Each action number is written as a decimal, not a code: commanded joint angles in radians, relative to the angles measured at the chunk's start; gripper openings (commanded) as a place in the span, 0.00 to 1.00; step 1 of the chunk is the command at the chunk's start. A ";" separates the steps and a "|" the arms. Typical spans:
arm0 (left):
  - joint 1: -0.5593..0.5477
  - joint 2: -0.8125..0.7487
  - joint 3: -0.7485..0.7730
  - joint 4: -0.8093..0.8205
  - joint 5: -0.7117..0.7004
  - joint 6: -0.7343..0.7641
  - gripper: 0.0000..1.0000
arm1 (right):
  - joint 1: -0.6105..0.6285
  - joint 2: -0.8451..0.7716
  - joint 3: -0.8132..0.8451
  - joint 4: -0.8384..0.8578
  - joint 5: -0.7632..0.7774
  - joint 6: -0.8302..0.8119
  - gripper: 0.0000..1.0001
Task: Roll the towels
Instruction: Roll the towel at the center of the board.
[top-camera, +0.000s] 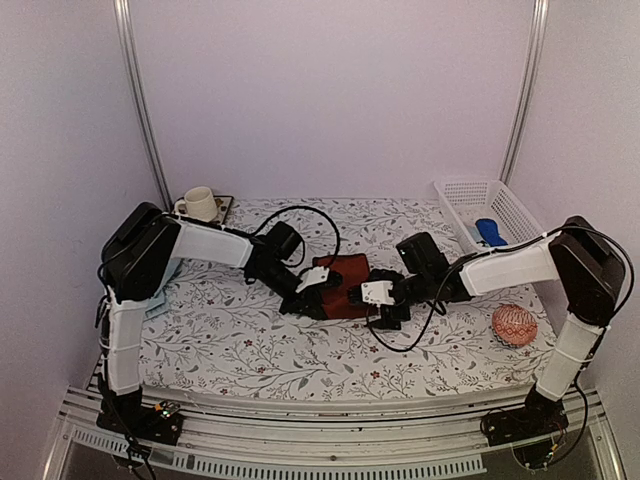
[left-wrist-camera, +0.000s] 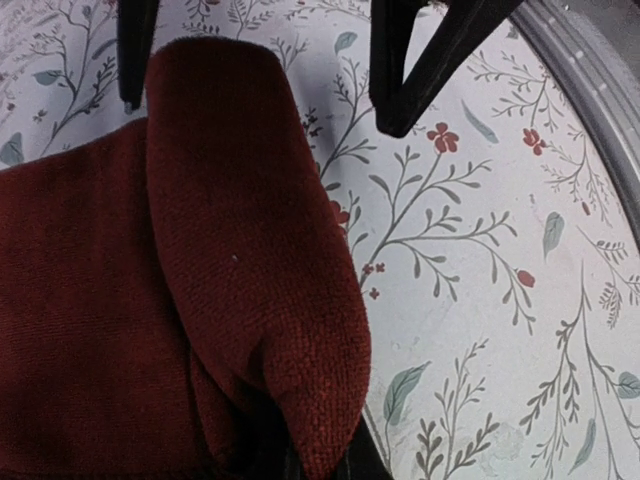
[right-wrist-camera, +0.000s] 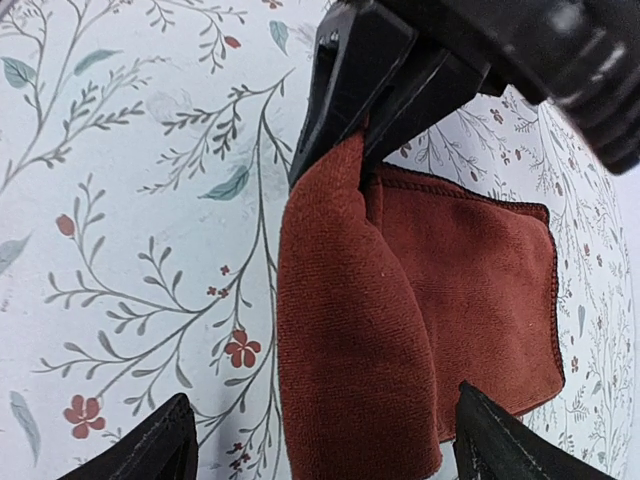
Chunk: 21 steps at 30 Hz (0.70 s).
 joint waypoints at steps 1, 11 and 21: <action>0.010 0.041 0.035 -0.116 0.067 -0.022 0.00 | 0.014 0.053 0.030 0.078 0.049 -0.062 0.89; 0.020 0.067 0.056 -0.142 0.116 -0.034 0.00 | 0.053 0.103 0.024 0.169 0.149 -0.040 0.81; 0.040 0.106 0.084 -0.164 0.150 -0.058 0.00 | 0.064 0.026 -0.076 0.238 0.069 -0.092 0.81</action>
